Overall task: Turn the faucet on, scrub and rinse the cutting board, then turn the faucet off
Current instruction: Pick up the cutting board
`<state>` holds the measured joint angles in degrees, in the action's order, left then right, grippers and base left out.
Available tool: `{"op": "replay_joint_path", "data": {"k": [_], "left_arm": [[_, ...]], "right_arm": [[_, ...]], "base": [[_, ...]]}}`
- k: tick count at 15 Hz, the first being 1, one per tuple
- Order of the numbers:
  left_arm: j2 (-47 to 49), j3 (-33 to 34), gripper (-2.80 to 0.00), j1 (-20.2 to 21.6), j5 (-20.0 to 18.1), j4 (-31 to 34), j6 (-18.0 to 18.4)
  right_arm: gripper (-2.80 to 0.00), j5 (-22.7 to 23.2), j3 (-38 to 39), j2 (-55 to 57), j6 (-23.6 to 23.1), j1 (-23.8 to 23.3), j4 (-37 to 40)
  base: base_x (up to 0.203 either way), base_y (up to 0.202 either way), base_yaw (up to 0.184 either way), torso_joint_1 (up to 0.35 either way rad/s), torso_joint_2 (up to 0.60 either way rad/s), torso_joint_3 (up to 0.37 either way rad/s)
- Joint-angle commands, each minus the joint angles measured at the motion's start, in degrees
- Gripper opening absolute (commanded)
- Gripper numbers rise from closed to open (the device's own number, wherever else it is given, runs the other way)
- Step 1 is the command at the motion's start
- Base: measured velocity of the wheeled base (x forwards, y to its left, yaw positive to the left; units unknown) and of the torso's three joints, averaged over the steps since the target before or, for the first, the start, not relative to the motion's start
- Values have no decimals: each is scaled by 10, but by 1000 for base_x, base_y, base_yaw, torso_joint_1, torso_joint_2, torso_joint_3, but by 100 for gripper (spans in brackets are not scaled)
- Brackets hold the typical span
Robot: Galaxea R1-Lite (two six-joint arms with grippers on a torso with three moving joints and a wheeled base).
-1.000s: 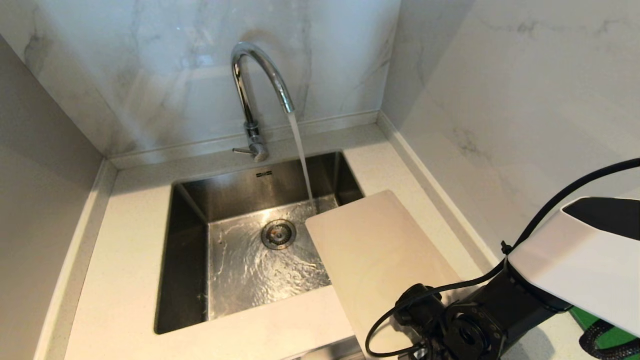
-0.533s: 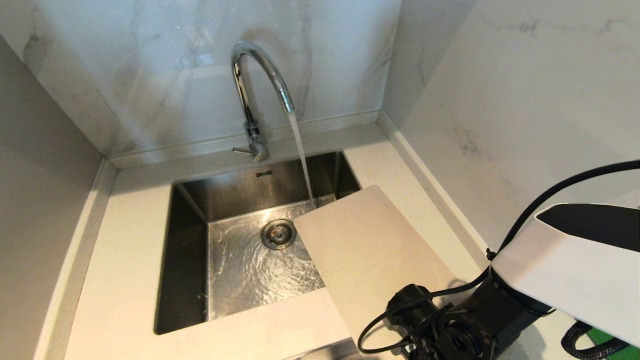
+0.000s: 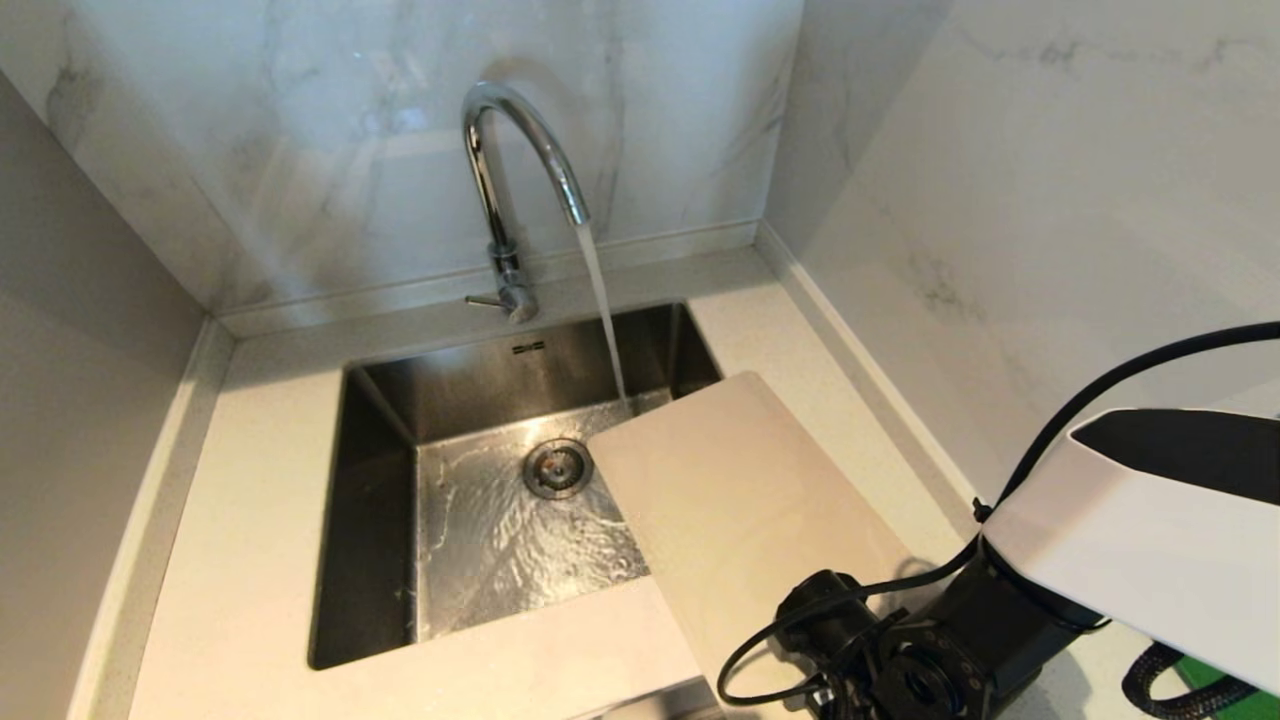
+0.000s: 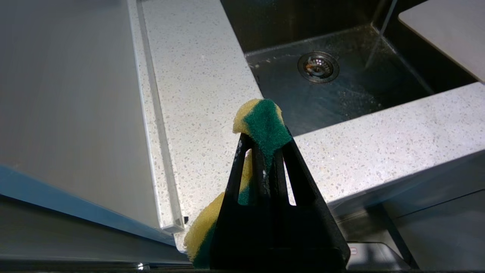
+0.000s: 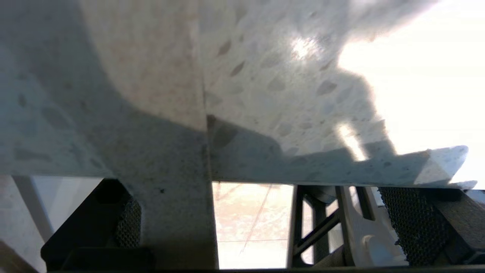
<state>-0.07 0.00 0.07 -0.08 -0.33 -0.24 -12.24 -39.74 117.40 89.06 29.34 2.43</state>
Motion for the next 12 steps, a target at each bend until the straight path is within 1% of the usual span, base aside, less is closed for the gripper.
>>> {"op": "replay_joint_path", "data": {"k": [1,5,12], "left_arm": [[1,0,-280,0,0,0,0],[1,0,-280,0,0,0,0],[1,0,-280,0,0,0,0]], "right_arm": [[0,-1,-1,-3,11,0,-1],[0,-13,-1,2,12,13,-1],[0,-13,-2,7,17,17,-1]], "base": [[0,0,0,0,0,0],[0,0,0,0,0,0],[0,0,0,0,0,0]]}}
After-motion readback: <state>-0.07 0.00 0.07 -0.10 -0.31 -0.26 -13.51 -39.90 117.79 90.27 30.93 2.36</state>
